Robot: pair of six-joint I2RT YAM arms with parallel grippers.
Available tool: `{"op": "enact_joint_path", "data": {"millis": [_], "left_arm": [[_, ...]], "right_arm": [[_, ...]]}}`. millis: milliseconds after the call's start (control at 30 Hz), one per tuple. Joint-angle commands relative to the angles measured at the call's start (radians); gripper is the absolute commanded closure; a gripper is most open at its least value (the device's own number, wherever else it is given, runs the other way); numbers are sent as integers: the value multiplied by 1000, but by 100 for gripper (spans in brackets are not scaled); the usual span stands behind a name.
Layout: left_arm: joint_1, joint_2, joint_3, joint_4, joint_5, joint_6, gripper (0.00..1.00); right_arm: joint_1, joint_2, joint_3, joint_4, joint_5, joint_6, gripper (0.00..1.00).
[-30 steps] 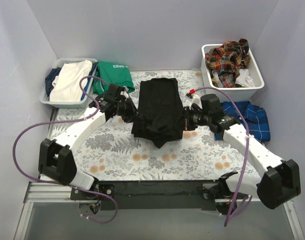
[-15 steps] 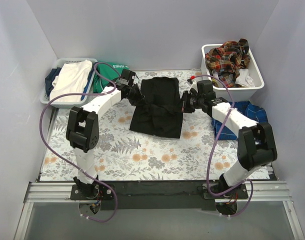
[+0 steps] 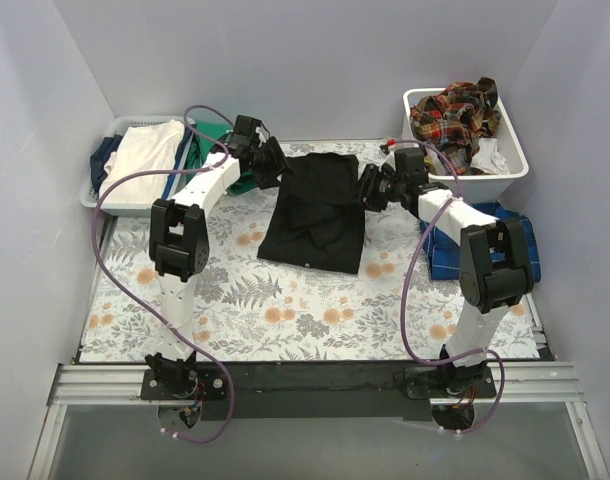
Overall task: Fold and stack the long sleeve shirts
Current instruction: Fold the shirt
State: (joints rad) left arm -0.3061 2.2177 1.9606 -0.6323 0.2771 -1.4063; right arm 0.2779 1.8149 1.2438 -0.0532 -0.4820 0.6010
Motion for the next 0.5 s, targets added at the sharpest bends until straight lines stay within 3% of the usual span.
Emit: {"op": "enact_joint_path", "data": {"millis": [0, 233, 400, 467], "left_arm": [[27, -98, 46, 29, 34, 23, 46], [30, -240, -207, 29, 48, 82, 45], [30, -345, -367, 48, 56, 121, 46], [28, -369, -388, 37, 54, 141, 46]], "right_arm": [[0, -54, 89, 139, 8, -15, 52], [-2, -100, 57, 55, 85, -86, 52], [9, -204, -196, 44, 43, -55, 52], [46, -256, -216, 11, 115, -114, 52]]}}
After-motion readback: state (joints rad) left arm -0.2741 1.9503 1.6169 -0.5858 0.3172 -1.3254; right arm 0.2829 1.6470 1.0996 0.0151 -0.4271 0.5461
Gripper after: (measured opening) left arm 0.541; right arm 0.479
